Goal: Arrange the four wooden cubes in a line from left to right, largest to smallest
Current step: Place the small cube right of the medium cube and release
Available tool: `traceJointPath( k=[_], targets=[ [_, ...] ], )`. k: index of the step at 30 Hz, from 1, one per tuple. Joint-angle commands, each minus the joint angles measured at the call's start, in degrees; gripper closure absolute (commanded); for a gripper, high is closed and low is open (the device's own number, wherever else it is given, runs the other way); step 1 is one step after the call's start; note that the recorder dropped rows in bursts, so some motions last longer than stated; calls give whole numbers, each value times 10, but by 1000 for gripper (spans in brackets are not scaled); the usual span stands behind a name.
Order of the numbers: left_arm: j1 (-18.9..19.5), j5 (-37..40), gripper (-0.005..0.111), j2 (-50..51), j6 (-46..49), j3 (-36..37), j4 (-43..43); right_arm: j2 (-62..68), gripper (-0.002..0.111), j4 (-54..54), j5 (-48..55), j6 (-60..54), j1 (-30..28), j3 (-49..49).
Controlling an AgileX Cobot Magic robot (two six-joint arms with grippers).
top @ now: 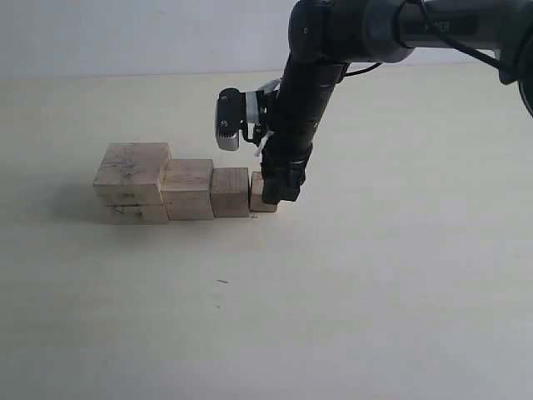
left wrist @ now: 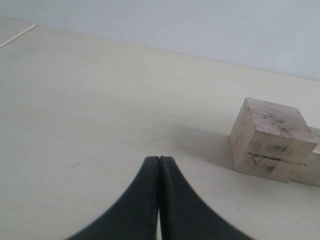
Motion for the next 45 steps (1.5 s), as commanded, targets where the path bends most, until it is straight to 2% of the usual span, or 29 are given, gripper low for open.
traceJointPath(
  k=[1,3,9,16,24,28,35,45],
  targets=[
    [-3,-3,107,-3,-1,0,-1,0,61,1,-23,28,0,4],
    [-3,-3,107,-3,-1,0,-1,0,61,1,-21,27,0,4],
    [-3,-3,107,-3,-1,0,-1,0,42,1,-9,27,0,4],
    [-3,-3,107,-3,-1,0,-1,-2,41,-3,-9,28,0,4],
    [-3,-3,107,-3,-1,0,-1,-27,42,-51,20,112,0,4],
    [-3,-3,107,-3,-1,0,-1,-30,46,-59,45,129,0,4],
    [-3,-3,107,-3,-1,0,-1,-23,65,-88,36,130,-1,4],
    [-3,-3,107,-3,-1,0,-1,2,66,-81,-4,148,-30,4]
  ],
)
